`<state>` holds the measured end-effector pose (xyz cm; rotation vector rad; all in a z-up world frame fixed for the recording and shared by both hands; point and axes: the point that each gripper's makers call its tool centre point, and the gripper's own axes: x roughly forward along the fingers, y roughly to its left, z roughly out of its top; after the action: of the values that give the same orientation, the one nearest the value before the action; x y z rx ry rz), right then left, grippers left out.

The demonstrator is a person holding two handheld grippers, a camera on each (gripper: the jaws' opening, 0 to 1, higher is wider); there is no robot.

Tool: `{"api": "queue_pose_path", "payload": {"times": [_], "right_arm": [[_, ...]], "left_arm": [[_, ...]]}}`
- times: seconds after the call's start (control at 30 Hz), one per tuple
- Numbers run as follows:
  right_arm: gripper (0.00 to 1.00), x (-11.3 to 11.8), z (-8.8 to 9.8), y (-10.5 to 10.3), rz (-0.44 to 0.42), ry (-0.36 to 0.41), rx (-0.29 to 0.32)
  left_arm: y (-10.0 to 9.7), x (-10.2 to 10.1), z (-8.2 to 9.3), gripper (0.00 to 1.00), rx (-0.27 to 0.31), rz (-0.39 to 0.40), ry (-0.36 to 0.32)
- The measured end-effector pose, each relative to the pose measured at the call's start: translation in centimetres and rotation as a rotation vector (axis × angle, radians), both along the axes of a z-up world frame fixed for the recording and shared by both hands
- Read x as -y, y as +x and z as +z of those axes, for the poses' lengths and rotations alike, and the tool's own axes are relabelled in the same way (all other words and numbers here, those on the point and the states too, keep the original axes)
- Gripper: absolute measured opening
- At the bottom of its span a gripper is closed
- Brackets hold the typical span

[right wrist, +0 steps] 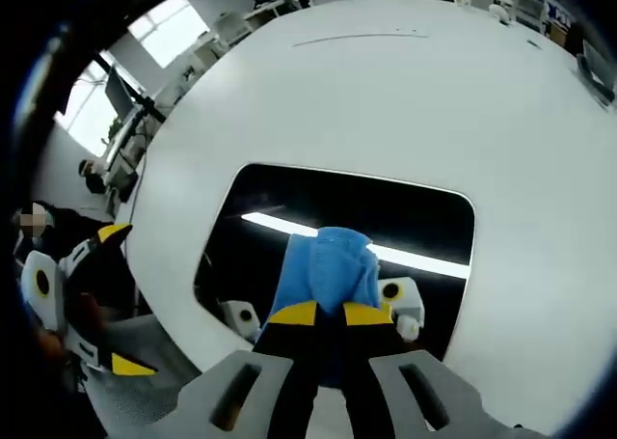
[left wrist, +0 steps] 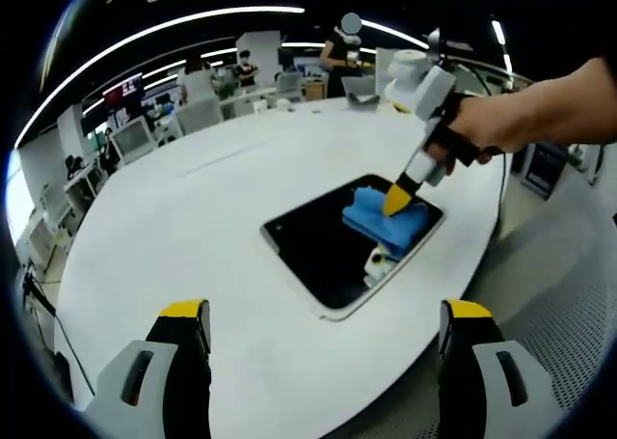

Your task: Wipe the mirror surface with the cleaning cloth until all visible marks leave the cleaned area.

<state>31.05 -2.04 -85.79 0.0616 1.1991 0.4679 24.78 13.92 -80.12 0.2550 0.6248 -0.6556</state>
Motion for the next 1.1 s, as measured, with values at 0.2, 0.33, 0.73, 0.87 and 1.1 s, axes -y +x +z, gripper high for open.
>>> {"api": "queue_pose_path", "payload": {"times": [0.2,0.33,0.73,0.87,1.1], "right_arm": [[0.02,0.0,0.2,-0.3,-0.01,0.009,0.009],[0.02,-0.2,0.2,-0.6,-0.003,-0.006,0.019],[0.02,0.0,0.0,-2.0,-0.01,0.011,0.005],[0.02,0.1,0.0,-2.9,-0.008,0.017,0.005],[0.02,0.0,0.1,-4.0,-0.004,0.022,-0.001]], "left_arm": [[0.0,0.1,0.1,0.99,0.003,-0.001,-0.006],[0.1,0.0,0.0,0.99,0.004,-0.001,-0.005],[0.3,-0.3,0.1,0.99,0.012,0.017,-0.003],[0.3,-0.3,0.1,0.99,0.013,0.018,-0.003],[0.4,-0.3,0.2,0.99,0.016,0.02,-0.005]]}}
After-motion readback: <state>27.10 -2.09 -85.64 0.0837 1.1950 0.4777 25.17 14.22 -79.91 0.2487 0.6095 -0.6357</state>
